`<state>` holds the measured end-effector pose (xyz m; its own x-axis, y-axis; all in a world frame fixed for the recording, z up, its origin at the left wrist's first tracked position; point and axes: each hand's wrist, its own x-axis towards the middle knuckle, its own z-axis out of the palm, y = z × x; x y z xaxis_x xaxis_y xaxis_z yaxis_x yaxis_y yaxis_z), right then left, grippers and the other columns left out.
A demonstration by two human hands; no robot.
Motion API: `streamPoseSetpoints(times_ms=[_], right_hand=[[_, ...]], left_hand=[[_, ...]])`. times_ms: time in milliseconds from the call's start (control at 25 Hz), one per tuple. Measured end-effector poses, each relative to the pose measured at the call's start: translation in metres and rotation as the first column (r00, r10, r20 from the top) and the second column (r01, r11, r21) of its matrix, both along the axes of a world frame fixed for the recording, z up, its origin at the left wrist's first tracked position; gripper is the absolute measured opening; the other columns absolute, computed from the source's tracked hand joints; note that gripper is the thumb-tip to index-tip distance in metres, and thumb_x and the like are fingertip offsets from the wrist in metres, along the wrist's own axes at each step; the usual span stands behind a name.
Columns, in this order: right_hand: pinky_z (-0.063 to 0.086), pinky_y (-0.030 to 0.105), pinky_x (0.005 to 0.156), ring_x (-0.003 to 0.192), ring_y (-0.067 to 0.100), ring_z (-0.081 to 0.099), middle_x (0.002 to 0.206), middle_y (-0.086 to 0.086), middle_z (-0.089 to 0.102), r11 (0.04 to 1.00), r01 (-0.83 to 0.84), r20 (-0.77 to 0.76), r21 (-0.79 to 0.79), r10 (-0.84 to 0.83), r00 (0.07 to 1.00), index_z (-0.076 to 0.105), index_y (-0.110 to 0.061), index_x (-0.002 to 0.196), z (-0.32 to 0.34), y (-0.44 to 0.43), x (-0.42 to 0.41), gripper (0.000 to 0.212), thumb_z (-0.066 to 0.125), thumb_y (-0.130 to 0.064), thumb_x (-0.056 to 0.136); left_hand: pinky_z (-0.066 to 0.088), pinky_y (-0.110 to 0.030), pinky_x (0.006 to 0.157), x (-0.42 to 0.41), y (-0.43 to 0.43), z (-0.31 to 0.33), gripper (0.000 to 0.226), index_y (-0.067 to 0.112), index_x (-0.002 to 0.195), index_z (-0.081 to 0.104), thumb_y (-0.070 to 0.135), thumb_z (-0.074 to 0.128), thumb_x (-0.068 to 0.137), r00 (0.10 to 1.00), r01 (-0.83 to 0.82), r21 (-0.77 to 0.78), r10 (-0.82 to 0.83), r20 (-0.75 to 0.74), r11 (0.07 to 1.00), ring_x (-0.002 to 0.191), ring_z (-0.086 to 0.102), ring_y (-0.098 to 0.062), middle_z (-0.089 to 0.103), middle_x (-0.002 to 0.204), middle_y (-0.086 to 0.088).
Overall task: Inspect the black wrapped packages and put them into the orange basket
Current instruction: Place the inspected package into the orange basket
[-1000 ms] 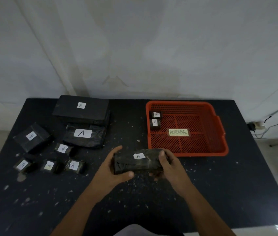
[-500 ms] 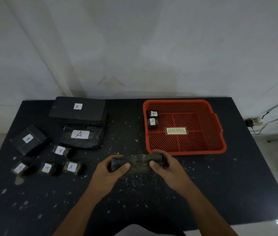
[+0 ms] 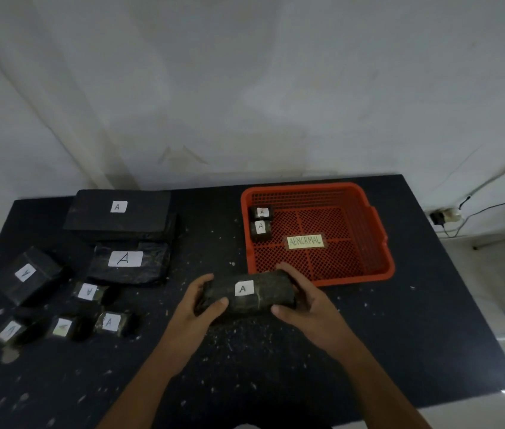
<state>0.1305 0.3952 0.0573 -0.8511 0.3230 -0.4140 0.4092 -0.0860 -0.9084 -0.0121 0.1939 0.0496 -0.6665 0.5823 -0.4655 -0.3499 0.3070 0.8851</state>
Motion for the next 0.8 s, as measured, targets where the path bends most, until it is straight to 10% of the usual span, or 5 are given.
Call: streamPoseSetpoints(times_ms=[160,360,800], right_hand=[[0.046,0.028,0.109,0.127,-0.002,0.052,0.142,-0.018,0.049,0.997,0.082,0.059,-0.002,-0.081,0.995,0.031,-0.038,0.152,-0.010,0.017,0.007,0.075,0.070,-0.033,0.089],[0.048,0.041,0.108,0.123,0.014,0.060,0.139,0.001,0.058,0.945,0.328,0.096,0.002,-0.327,0.940,0.032,-0.025,0.152,-0.028,0.059,0.007,0.088,0.075,-0.043,0.078],[0.061,0.041,0.085,0.105,0.019,0.067,0.119,0.000,0.063,0.852,0.524,0.030,-0.024,-0.523,0.852,0.057,-0.029,0.118,-0.052,0.185,-0.057,0.022,0.062,-0.025,0.097]], left_hand=[[0.055,-0.021,0.084,0.005,0.033,0.004,0.062,0.030,0.128,0.047,-0.002,0.071,0.080,0.990,0.088,-0.001,-0.088,-0.115,0.996,0.108,0.062,-0.009,0.059,0.121,0.006],[0.050,-0.020,0.092,0.002,0.084,-0.002,0.067,0.034,0.134,0.039,0.030,0.076,0.079,0.981,0.101,-0.024,-0.104,-0.164,0.995,0.111,0.060,0.001,0.058,0.124,0.015],[0.038,-0.022,0.088,-0.038,0.155,-0.017,0.025,0.024,0.115,0.055,0.015,0.057,0.093,0.929,-0.172,-0.313,0.048,-0.367,0.934,0.101,0.052,-0.004,0.055,0.106,0.013]])
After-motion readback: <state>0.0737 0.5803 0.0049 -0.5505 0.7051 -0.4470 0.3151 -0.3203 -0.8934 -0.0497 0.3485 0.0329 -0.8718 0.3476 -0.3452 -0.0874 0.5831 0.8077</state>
